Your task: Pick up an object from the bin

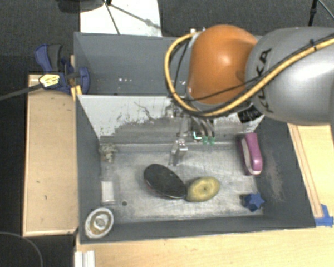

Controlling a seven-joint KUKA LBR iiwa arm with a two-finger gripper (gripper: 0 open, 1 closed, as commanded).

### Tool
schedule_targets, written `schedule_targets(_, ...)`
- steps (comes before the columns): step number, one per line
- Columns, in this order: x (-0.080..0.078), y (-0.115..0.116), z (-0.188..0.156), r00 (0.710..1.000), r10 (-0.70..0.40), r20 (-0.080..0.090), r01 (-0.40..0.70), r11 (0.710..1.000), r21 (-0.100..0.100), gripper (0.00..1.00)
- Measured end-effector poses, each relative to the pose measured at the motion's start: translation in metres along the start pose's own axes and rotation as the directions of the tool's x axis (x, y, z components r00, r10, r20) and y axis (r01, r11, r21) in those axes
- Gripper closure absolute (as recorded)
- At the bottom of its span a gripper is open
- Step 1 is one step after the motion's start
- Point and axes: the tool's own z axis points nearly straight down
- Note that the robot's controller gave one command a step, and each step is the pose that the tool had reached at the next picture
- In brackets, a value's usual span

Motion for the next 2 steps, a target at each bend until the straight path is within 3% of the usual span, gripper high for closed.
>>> schedule_targets(1, 0.024, 0.007, 0.123, 0.999, 0.045, 0.010, -0.045, 0.999, -0.003, 0.00)
schedule_targets(2, 0.067, -0.076, 0.141, 0.999, -0.039, 0.004, 0.039, 0.999, 0.002, 0.00)
